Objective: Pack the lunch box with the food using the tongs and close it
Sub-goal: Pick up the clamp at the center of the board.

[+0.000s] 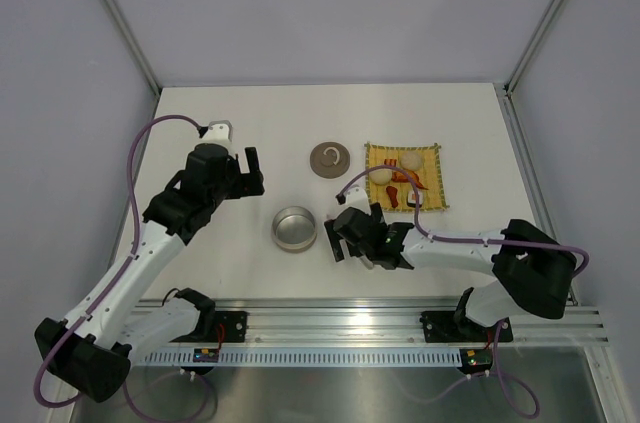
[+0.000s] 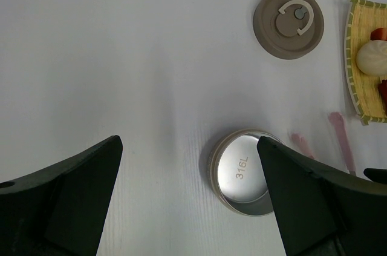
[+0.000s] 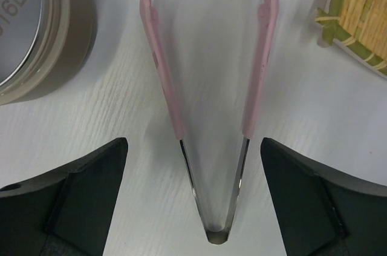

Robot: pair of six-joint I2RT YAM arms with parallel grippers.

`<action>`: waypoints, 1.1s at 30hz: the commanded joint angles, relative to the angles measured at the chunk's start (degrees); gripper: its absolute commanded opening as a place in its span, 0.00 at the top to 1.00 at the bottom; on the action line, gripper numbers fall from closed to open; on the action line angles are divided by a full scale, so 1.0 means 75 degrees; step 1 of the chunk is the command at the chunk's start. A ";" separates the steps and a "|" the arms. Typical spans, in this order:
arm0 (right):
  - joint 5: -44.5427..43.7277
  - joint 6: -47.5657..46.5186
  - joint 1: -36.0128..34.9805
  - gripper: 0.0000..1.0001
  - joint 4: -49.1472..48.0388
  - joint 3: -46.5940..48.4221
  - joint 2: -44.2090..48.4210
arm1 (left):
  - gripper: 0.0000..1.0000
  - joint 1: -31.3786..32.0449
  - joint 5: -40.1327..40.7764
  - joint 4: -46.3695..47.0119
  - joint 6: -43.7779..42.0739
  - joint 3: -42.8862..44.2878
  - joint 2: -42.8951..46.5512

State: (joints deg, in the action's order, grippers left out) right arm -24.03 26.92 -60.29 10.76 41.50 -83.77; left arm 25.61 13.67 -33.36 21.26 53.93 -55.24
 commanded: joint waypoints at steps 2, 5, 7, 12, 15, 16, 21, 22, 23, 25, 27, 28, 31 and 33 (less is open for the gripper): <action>-0.0710 -0.0002 -0.0082 0.01 -0.0451 -0.0013 -0.0128 | 0.01 0.0043 -0.0006 0.0218 0.0037 0.0122 0.0030; -0.0663 -0.0050 -0.0094 0.01 -0.0591 -0.0083 -0.0210 | 0.01 0.0043 -0.0018 0.0241 0.0060 0.0098 0.0018; -0.0698 -0.0038 -0.0082 0.01 -0.0685 -0.0153 -0.0210 | 0.01 0.0043 -0.0018 0.0218 0.0060 0.0098 0.0006; -0.0710 -0.0026 -0.0094 0.00 -0.0954 -0.0517 -0.0058 | 0.01 0.0043 0.0029 0.0218 0.0037 0.0110 0.0018; -0.0383 -0.0038 -0.0094 0.01 -0.1223 -0.0704 -0.0093 | 0.01 0.0043 0.0005 0.0230 0.0060 0.0110 -0.0005; -0.0301 -0.0027 -0.0082 0.01 -0.1294 -0.0751 -0.0093 | 0.01 0.0043 -0.0018 0.0230 0.0084 0.0110 -0.0005; -0.0171 0.0079 -0.0082 0.01 -0.1634 -0.0986 -0.0256 | 0.01 0.0043 -0.0042 0.0218 0.0119 0.0098 0.0006; -0.0182 0.0079 -0.0082 0.02 -0.1646 -0.0986 -0.0303 | 0.01 0.0031 -0.0042 0.0207 0.0131 0.0098 0.0006; -0.0217 0.0067 -0.0082 0.03 -0.1658 -0.0963 -0.0408 | 0.01 0.0043 -0.0042 0.0206 0.0131 0.0087 0.0030; -0.0288 0.0021 -0.0082 0.07 -0.1681 -0.0916 -0.0514 | 0.01 0.0031 -0.0030 0.0206 0.0131 0.0098 0.0030; -0.0358 -0.0026 -0.0094 0.11 -0.1693 -0.0822 -0.0678 | 0.01 0.0043 -0.0030 0.0183 0.0131 0.0110 0.0053; -0.0381 -0.0061 -0.0094 0.16 -0.1705 -0.0799 -0.0714 | 0.01 0.0031 -0.0018 0.0171 0.0142 0.0110 0.0053; -0.0417 -0.0050 -0.0094 0.26 -0.1752 -0.0728 -0.0807 | 0.01 0.0043 0.0005 0.0148 0.0142 0.0110 0.0088; -0.0428 -0.0062 -0.0082 0.32 -0.1728 -0.0716 -0.0808 | 0.01 0.0031 0.0029 0.0101 0.0142 0.0098 0.0123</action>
State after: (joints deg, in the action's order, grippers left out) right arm -26.92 26.26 -60.40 -3.25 35.81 -88.18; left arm 25.63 13.69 -33.52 21.52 53.93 -55.22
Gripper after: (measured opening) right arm 0.706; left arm 0.987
